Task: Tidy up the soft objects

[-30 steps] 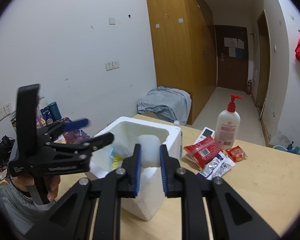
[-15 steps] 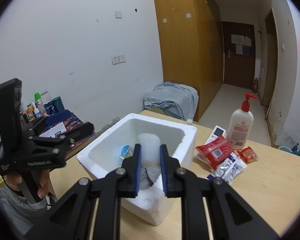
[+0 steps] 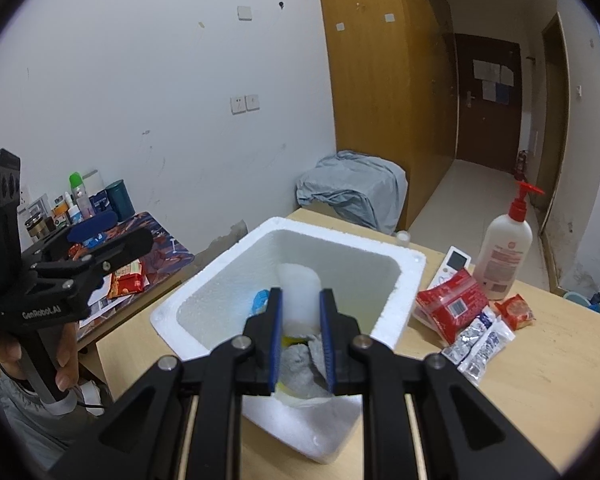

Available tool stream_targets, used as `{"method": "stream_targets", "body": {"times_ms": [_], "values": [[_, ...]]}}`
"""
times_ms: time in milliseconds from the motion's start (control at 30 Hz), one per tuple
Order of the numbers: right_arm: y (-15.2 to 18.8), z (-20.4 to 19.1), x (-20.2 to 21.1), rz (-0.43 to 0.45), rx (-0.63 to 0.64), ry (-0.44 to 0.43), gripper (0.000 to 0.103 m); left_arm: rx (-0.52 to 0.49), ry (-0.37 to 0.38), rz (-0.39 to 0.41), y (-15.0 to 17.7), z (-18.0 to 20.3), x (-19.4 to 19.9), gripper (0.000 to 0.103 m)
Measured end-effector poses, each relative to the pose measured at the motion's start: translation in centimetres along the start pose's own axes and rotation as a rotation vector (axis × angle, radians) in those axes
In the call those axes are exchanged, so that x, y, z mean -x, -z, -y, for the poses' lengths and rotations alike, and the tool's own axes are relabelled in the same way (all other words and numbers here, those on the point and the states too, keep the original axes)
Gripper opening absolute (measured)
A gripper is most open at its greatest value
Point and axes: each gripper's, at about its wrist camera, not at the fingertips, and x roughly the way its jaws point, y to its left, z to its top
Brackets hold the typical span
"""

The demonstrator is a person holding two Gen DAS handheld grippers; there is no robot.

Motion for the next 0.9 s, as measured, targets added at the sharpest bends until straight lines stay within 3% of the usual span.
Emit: {"method": "stream_targets", "body": {"times_ms": [300, 367, 400, 433, 500, 533, 900], "values": [[0.0, -0.4, -1.7, -0.032, 0.007, -0.006, 0.021, 0.035, -0.016, 0.002, 0.0, -1.5, -0.2, 0.102], [0.0, -0.4, -1.9, -0.032, 0.005, -0.008, 0.027, 0.040, -0.020, 0.002, 0.1, -1.7, -0.2, 0.102], [0.0, -0.4, -2.0, -0.031, 0.004, -0.012, 0.035, 0.038, -0.019, 0.001, 0.0, -1.7, -0.3, 0.102], [0.0, -0.4, -2.0, -0.027, 0.003, -0.017, 0.051, 0.037, -0.019, -0.001, 0.0, -1.8, -0.3, 0.102], [0.1, -0.6, -2.0, -0.030, 0.008, -0.007, 0.073, 0.034, -0.019, -0.002, 0.0, -1.8, -0.4, 0.102], [0.1, -0.7, -1.9, -0.026, 0.009, 0.011, 0.078, 0.036, -0.018, -0.003, 0.0, -1.8, -0.4, 0.102], [0.2, -0.4, -0.8, -0.005, -0.008, 0.034, 0.082, 0.023, -0.012, -0.003, -0.1, -1.0, 0.1, 0.102]]}}
